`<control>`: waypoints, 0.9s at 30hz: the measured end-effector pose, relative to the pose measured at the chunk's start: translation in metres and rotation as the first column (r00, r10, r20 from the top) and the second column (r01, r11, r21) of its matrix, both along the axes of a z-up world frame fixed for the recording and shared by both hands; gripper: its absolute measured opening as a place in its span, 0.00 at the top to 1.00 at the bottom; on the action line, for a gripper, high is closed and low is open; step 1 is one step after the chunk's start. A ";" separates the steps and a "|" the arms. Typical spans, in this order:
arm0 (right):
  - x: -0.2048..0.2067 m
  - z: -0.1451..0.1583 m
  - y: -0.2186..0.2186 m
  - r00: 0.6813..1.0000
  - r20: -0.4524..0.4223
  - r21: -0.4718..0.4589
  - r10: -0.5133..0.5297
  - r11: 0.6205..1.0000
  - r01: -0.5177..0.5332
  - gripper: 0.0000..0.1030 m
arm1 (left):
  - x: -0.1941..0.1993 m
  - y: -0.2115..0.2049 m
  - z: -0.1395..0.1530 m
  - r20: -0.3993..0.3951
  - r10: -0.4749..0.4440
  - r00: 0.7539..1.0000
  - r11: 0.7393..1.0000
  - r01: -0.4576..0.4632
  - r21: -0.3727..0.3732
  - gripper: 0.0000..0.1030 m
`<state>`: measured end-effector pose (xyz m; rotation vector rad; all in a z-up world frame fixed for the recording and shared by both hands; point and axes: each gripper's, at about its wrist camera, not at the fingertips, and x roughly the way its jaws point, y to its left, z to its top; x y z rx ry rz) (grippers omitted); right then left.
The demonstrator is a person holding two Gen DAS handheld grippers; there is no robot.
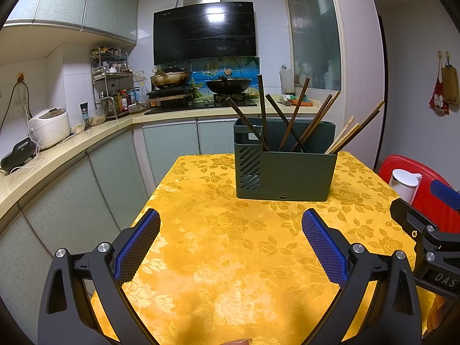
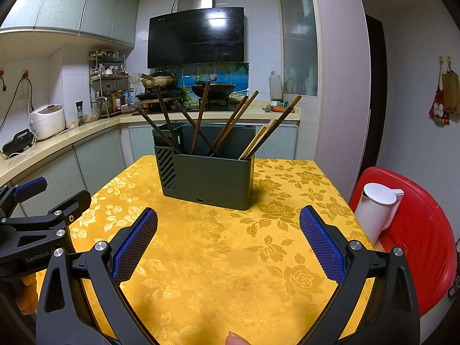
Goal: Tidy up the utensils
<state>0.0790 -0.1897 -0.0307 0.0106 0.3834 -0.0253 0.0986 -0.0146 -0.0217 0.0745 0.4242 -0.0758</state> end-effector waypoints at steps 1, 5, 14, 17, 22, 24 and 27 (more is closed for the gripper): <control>0.001 0.000 -0.001 1.000 0.000 -0.001 0.000 1.000 0.000 0.07 | 0.000 0.000 0.000 0.000 0.000 1.000 1.000 0.000 -0.001 0.07; 0.001 0.001 -0.002 1.000 -0.001 0.000 0.000 1.000 0.000 0.07 | 0.000 0.000 0.000 0.000 0.000 1.000 1.000 0.000 0.000 0.07; 0.000 0.000 0.000 1.000 -0.002 -0.001 0.001 1.000 -0.001 0.07 | 0.000 0.000 0.001 0.000 -0.001 1.000 1.000 0.001 0.000 0.07; 0.001 0.000 -0.001 1.000 -0.003 0.001 0.001 1.000 -0.001 0.07 | 0.000 0.000 0.001 -0.001 -0.001 1.000 1.000 0.001 -0.001 0.07; 0.001 -0.001 0.000 1.000 -0.003 0.002 0.001 1.000 -0.001 0.07 | 0.000 0.000 0.000 0.000 -0.001 1.000 1.000 0.001 -0.001 0.07; 0.002 0.000 -0.001 1.000 -0.003 0.000 0.002 1.000 -0.002 0.07 | 0.000 0.000 0.000 0.001 -0.001 1.000 1.000 0.001 -0.002 0.07; 0.001 -0.001 0.000 1.000 -0.004 0.001 0.002 1.000 -0.002 0.07 | 0.000 0.000 0.000 0.001 0.000 1.000 1.000 0.000 -0.002 0.07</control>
